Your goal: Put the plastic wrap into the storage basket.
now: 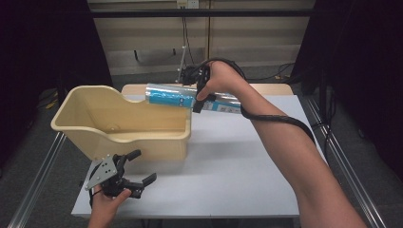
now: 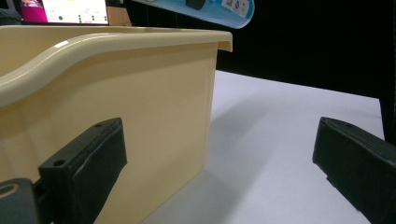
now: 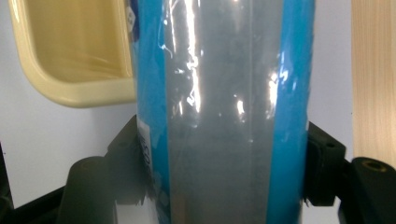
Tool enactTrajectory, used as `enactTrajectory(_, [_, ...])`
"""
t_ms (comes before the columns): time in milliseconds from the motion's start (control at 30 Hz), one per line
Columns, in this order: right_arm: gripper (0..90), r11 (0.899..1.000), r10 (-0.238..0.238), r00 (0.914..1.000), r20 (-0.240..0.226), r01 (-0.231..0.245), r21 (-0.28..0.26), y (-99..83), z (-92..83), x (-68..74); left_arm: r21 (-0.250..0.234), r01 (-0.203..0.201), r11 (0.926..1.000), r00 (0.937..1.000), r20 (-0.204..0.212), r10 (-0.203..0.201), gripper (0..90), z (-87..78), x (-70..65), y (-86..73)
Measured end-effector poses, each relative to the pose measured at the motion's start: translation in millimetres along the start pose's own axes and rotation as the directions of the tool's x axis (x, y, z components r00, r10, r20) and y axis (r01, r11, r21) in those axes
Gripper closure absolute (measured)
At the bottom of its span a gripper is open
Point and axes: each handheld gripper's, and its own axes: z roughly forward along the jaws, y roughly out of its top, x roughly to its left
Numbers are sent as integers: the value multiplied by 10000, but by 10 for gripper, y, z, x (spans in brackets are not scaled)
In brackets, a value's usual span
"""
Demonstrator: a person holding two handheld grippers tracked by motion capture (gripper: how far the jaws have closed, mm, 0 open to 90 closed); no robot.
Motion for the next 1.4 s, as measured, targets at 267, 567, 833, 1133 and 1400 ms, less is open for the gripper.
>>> enactTrajectory(267, [313, 9998, -194, 9998, -110, 194, 25, 177, 66, 10, 59, 99, 9999, 10000, 13, -99, 27, 3, -1, -8])
enactTrajectory(567, [313, 9991, -386, 9990, -225, 390, 154, 301, 163, 46, 89, -22, 10000, 10000, 11, 22, 27, -6, 15, -7])
enactTrajectory(833, [312, 9985, -452, 9987, -232, 459, 299, 348, 231, 63, 92, 41, 9999, 10000, 36, -41, 27, 1, 15, -11])
enactTrajectory(1133, [313, 9985, -472, 9987, -172, 476, 274, 380, 238, 62, 104, 118, 9999, 9999, 102, -119, 27, 7, 10, -15])
enactTrajectory(1400, [313, 9984, -518, 9985, -181, 522, 219, 423, 243, 71, 121, 111, 9999, 9999, 49, -111, 27, 4, 15, -19])
